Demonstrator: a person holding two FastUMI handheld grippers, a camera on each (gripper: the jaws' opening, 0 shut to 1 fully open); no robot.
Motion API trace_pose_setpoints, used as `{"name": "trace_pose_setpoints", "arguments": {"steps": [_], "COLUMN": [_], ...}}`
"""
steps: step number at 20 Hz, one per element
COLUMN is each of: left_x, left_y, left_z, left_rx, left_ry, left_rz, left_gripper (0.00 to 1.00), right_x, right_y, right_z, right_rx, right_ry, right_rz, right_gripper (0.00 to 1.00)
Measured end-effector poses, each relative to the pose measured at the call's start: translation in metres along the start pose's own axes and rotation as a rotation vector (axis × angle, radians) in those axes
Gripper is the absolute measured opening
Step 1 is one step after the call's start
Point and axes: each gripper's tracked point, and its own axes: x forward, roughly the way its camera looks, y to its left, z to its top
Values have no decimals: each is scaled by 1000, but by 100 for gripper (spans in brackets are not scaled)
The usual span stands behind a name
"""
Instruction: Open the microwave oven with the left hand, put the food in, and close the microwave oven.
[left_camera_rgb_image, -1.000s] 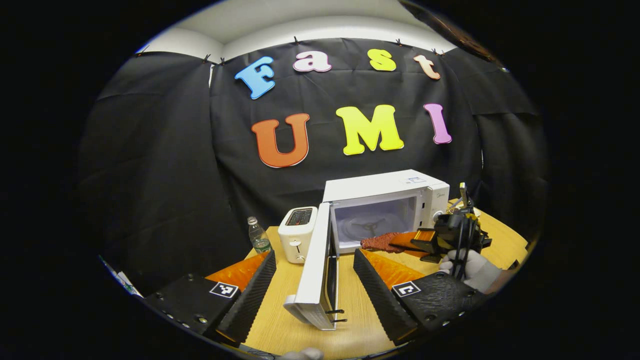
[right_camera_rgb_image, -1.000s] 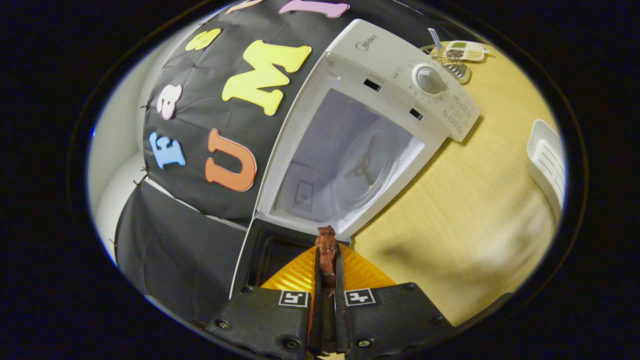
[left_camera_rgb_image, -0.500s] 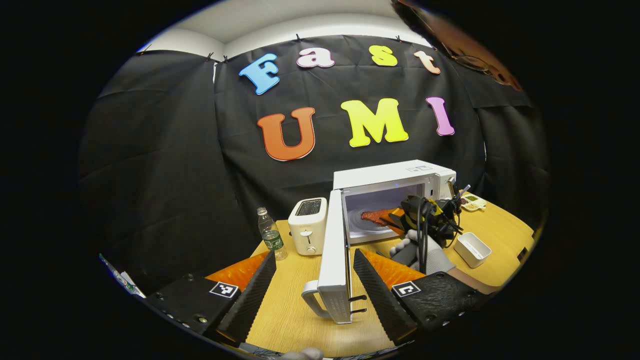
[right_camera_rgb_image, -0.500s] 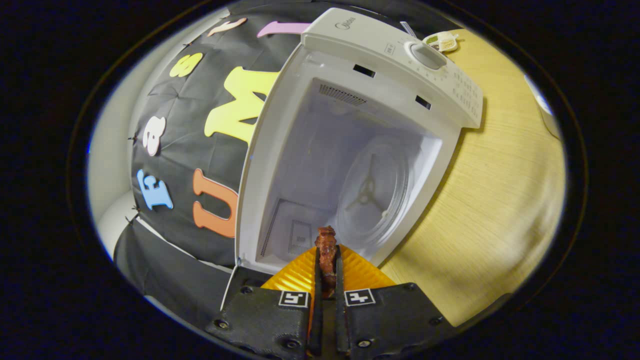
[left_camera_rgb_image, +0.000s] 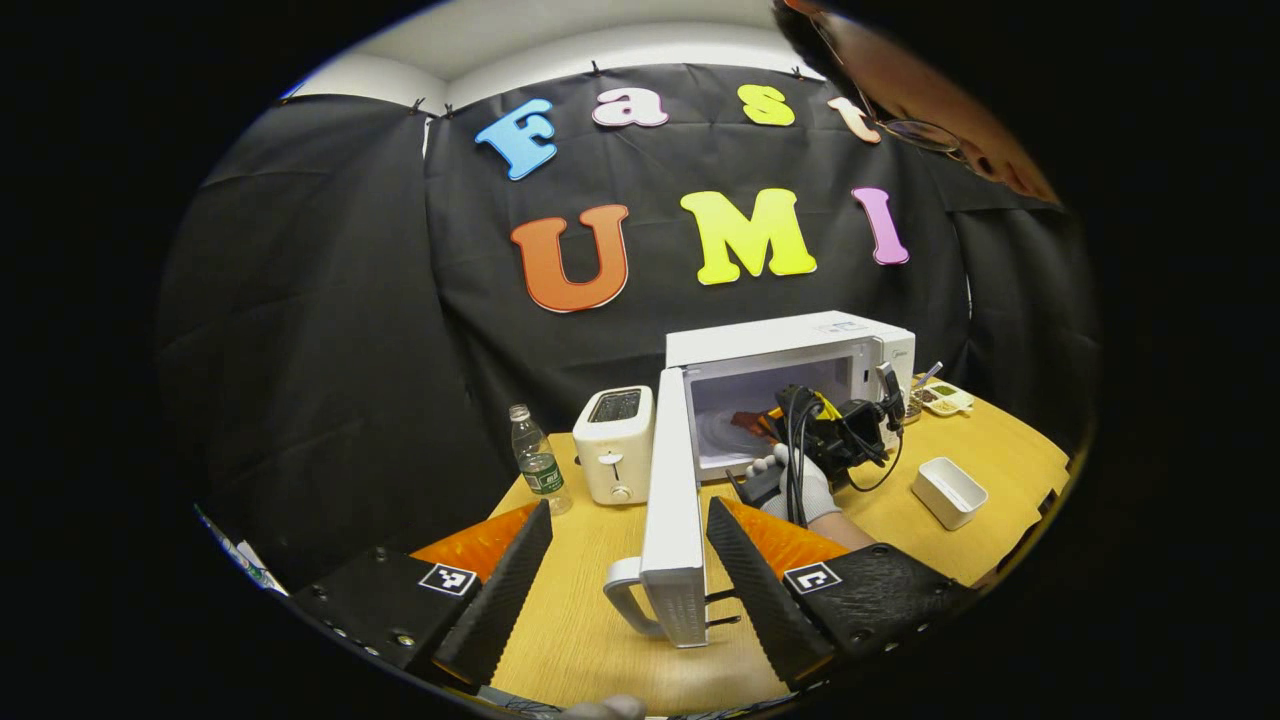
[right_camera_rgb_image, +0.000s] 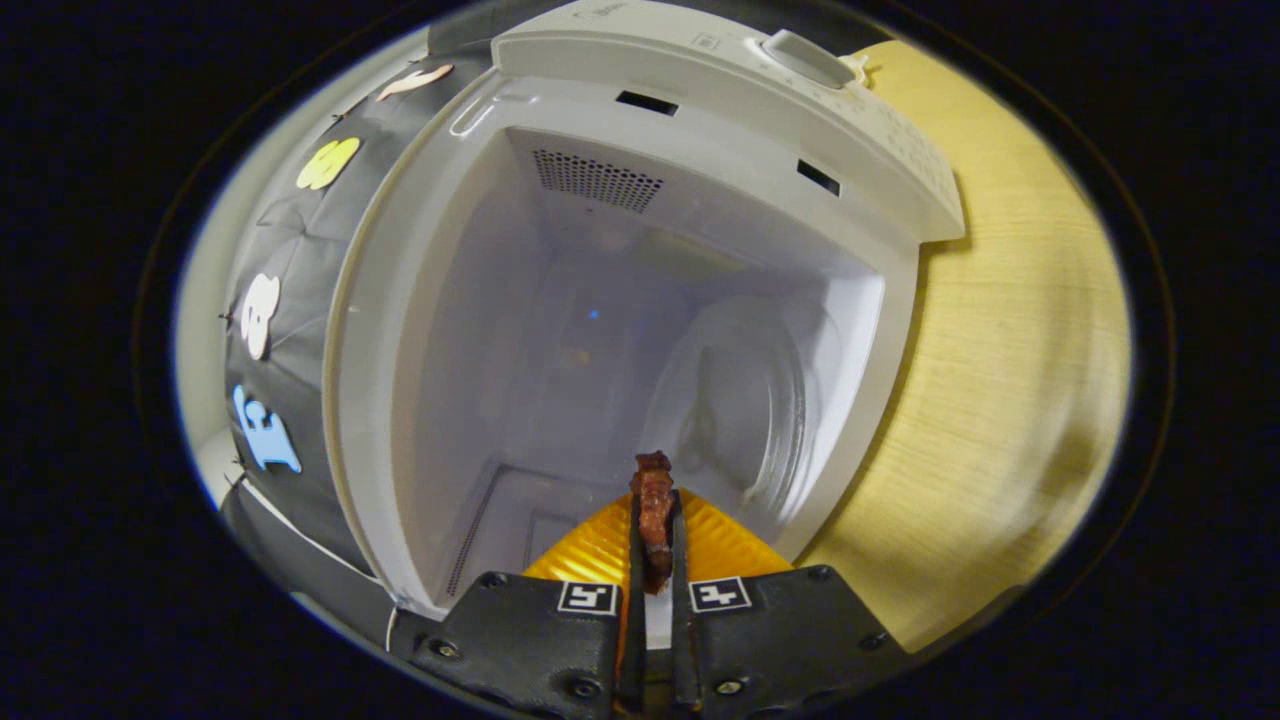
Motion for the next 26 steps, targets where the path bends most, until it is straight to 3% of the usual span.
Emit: {"name": "trace_pose_setpoints", "arguments": {"steps": [4, 5, 7, 8, 9, 10, 11, 13, 14, 15, 17, 18, 20, 24, 25, 26], "left_x": [2, 4, 3, 3, 3, 3, 3, 4, 3, 3, 2, 4, 5, 5, 4, 2], "left_y": [-2, -3, -3, -3, -2, -3, -3, -2, -2, -3, -4, -4, -4, -2, -1, 2], "left_z": [-2, -7, -13, -12, -11, -12, -12, -14, -13, -14, -12, -12, -12, -8, -5, -2], "left_rx": [0, 6, -2, -7, -12, -15, -15, -17, -21, -26, -34, -36, -43, -61, -70, -72], "left_ry": [-1, 6, 24, 26, 29, 28, 26, 27, 27, 28, 20, 17, 13, 0, -7, -10], "left_rz": [-3, -3, -7, -5, 0, 1, 4, 5, 6, 6, 9, 10, 11, 26, 24, 25], "left_gripper": [96, 96, 96, 96, 96, 95, 96, 96, 96, 95, 96, 96, 96, 96, 96, 96], "right_x": [17, 17, 17, 18, 17, 17, 16, 14, 13, 11, 8, 5, 1, -20, -30, -43], "right_y": [-13, -12, -10, -11, -12, -13, -9, -8, -4, -1, 1, 2, 4, 12, 12, 15], "right_z": [2, 3, 2, 3, 5, 8, 12, 17, 15, 14, 16, 22, 31, 41, 43, 47], "right_rx": [-23, -58, -133, -156, -183, -205, -225, -310, -322, -350, -448, -499, -558, -618, -651, -685], "right_ry": [-35, -42, -36, -32, -35, -46, -62, -75, -72, -68, -68, -87, -104, -79, -65, -56], "right_rz": [-11, 0, -4, -6, -3, -6, 4, 0, 10, 23, 24, 13, 3, 17, 13, 15], "right_gripper": [15, 8, 7, 21, 23, 12, 14, 27, 46, 36, 51, 67, 88, 89, 100, 90]}}
